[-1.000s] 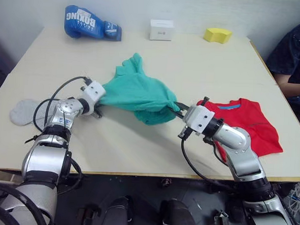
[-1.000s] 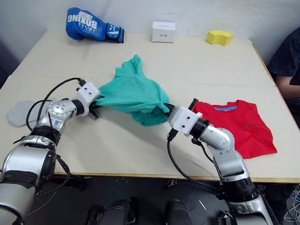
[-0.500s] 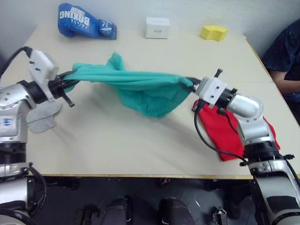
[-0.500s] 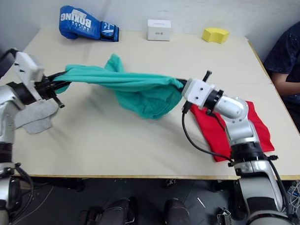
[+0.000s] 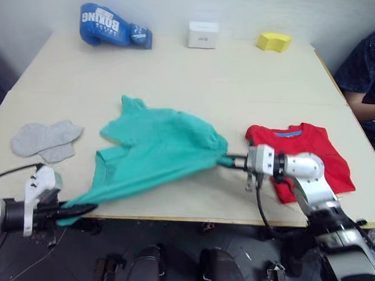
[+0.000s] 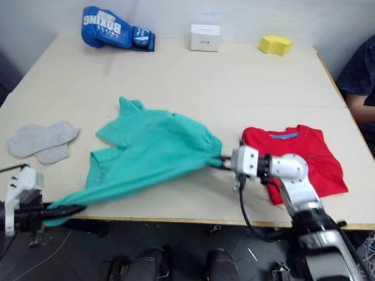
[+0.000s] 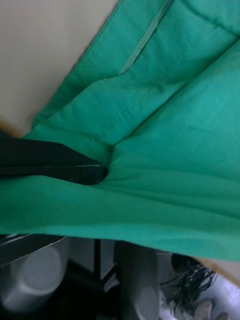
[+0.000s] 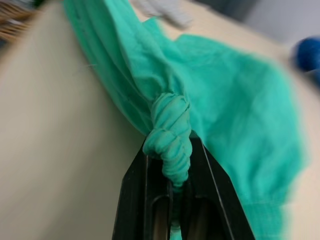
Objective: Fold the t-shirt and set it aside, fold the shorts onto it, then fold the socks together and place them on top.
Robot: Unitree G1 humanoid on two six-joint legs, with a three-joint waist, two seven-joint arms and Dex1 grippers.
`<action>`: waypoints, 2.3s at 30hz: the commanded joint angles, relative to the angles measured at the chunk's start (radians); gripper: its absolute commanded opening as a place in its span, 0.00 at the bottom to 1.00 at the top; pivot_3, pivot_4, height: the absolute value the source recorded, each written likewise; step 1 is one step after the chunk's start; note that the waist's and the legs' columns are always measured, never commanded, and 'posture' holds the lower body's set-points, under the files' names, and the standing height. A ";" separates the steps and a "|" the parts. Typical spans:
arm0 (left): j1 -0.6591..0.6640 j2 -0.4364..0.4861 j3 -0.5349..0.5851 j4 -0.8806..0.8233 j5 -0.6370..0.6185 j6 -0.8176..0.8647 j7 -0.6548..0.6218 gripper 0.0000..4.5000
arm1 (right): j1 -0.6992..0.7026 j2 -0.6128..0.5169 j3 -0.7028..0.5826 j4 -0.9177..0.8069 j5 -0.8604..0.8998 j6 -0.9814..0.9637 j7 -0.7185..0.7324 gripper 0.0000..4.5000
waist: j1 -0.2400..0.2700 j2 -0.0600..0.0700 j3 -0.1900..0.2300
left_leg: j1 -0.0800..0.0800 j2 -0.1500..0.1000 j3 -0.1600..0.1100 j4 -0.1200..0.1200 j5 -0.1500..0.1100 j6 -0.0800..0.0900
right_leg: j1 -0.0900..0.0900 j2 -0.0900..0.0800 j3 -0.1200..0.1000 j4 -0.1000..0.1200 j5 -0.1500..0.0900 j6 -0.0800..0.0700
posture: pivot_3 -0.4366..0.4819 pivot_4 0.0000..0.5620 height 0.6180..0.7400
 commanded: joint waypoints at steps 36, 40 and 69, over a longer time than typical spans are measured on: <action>-0.324 0.015 -0.024 0.119 0.049 -0.458 0.266 0.00 | -0.209 0.127 -0.137 0.423 -0.111 -0.320 -0.413 0.00 | -0.056 0.001 0.003 | -0.020 0.002 0.012 0.000 0.007 0.003 | -0.021 0.004 -0.019 0.005 0.006 -0.001 | 0.48 0.27 1.00; 0.003 0.034 0.109 -0.078 -0.025 -0.193 0.154 0.00 | -0.047 0.084 -0.119 0.325 -0.072 -0.248 -0.263 0.00 | -0.030 0.004 0.005 | -0.012 0.000 0.010 0.006 0.008 0.006 | -0.014 0.002 -0.017 0.006 0.006 -0.002 | 0.48 0.27 1.00; -1.585 -0.058 -0.768 1.076 0.402 -0.506 -0.243 0.00 | 0.160 -0.126 -0.301 -0.325 0.307 0.653 -0.296 0.00 | 0.048 0.000 -0.001 | -0.001 0.001 0.020 0.010 0.000 0.000 | -0.003 0.019 -0.010 0.002 0.002 -0.003 | 0.48 0.27 1.00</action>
